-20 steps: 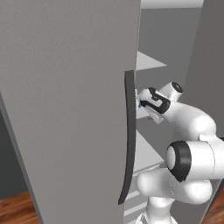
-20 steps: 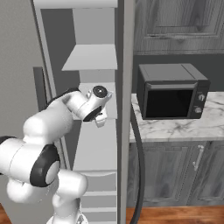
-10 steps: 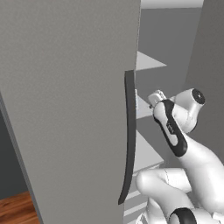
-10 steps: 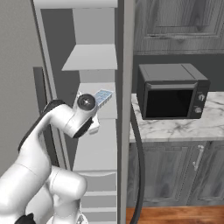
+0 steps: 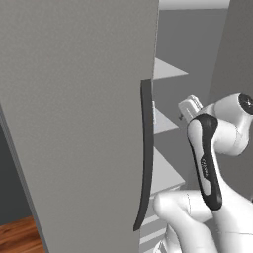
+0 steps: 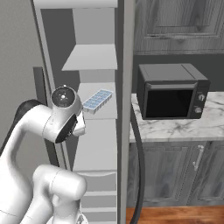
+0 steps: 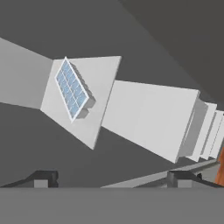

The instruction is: The ice cube tray has been filled with water. Take the tray and place it in the freezer to make ice. Close the freezer door after placing the tray.

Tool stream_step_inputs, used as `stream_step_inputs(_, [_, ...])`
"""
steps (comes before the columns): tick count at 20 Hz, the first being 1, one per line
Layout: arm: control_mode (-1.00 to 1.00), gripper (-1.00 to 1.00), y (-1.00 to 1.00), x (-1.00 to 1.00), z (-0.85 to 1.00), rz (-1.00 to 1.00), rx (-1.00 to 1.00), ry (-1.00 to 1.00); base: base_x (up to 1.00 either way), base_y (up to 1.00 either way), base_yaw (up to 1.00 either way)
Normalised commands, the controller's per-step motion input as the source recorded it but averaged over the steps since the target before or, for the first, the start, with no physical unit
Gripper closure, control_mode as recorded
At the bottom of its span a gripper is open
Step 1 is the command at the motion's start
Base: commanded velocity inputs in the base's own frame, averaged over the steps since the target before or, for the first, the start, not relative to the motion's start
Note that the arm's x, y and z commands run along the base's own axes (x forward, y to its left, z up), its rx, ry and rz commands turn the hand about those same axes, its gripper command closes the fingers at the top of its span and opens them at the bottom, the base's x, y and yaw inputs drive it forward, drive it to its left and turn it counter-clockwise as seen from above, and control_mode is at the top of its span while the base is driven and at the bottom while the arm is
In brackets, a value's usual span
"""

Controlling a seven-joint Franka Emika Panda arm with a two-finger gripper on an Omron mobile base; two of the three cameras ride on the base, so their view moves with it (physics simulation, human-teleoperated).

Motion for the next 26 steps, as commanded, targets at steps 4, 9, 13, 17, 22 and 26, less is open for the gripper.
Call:
stream_step_inputs(4, [-1.00,-1.00,0.00,-0.98,0.46,-0.05,0.00,0.22,0.00,0.00,0.00])
stream_step_inputs(9, [-1.00,-1.00,-0.06,-0.58,0.52,-0.03,0.00,0.06,0.00,0.00,0.00])
stream_step_inputs(13, [-1.00,-1.00,-0.10,-0.11,0.13,0.00,0.00,-0.02,0.00,0.00,0.00])
stream_step_inputs(17, [-1.00,-1.00,0.00,0.00,0.00,0.00,0.00,0.00,0.00,0.00,0.00])
stream_step_inputs(22, [1.00,-1.00,0.00,0.00,0.00,0.00,0.00,0.00,-0.03,0.02,0.00])
stream_step_inputs(26, [1.00,-1.00,0.00,0.00,0.00,0.00,0.00,0.00,-0.54,-0.04,0.10])
